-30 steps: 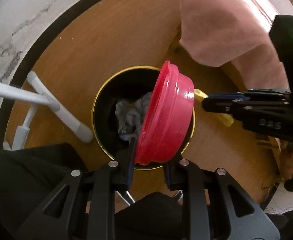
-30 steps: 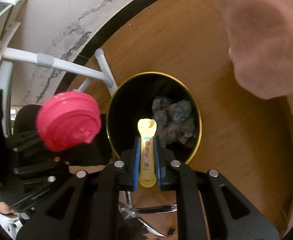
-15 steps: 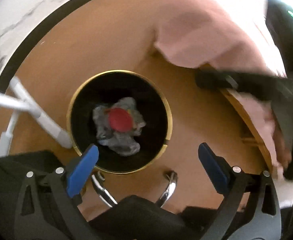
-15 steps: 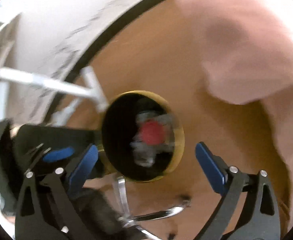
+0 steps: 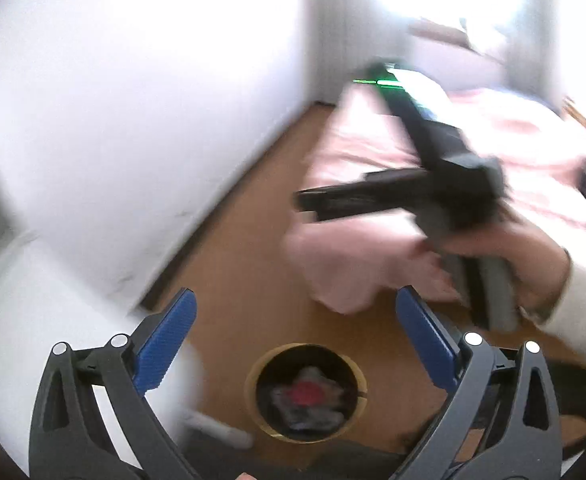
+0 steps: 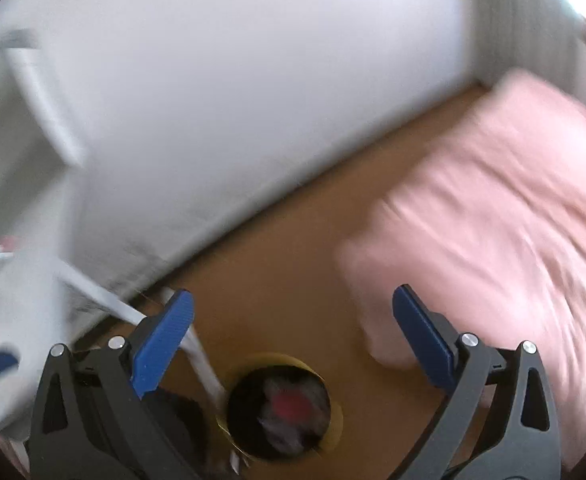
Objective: Collect trash
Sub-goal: 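Swing both tools back toward the desk, then grasp the pink-and-yellow box with the left tool while the right tool grasps the white wrapper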
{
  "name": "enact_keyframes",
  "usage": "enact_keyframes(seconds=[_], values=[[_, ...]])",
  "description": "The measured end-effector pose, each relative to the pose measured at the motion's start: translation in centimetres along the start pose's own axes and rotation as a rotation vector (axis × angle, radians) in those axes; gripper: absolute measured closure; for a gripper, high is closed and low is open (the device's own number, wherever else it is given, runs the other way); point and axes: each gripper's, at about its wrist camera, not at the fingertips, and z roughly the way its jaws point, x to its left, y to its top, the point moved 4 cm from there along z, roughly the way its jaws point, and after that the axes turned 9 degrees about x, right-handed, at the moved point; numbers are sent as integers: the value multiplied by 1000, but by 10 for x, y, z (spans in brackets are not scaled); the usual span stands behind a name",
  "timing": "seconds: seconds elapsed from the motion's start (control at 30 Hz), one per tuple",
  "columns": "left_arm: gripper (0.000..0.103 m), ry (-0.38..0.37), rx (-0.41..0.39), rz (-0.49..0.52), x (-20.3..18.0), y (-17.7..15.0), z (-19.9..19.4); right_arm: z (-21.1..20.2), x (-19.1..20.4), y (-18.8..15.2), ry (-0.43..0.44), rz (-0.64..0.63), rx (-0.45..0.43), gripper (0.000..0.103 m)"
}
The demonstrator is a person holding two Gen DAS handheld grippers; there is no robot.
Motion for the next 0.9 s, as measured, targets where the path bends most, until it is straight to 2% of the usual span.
enact_keyframes(seconds=[0.1,0.13,0.23,0.27,0.33,0.47,0.57,0.63,0.73,0.9], values=[[6,148,-9,-211,90,-13,-39,-10,86,24,85,-200,-97,7],[6,179,-15,-265,116,-22,-51,-10,112,27,109,-259,-101,7],[6,318,-2,-440,199,-63,-88,0,194,30,197,-448,-90,7],[6,399,22,-502,232,-84,-101,4,219,29,216,-499,-88,7],[6,480,38,-572,266,-107,-117,16,276,23,255,-603,-62,7],[6,591,63,-785,333,-156,-144,30,351,11,356,-700,-13,7],[6,581,63,-863,359,-180,-157,41,402,5,406,-778,19,7],[6,593,79,-872,375,-186,-161,48,424,-2,417,-818,61,7],[6,559,87,-887,393,-194,-151,62,457,-9,420,-860,125,7],[6,559,113,-879,409,-201,-147,87,498,-8,417,-893,156,7]])
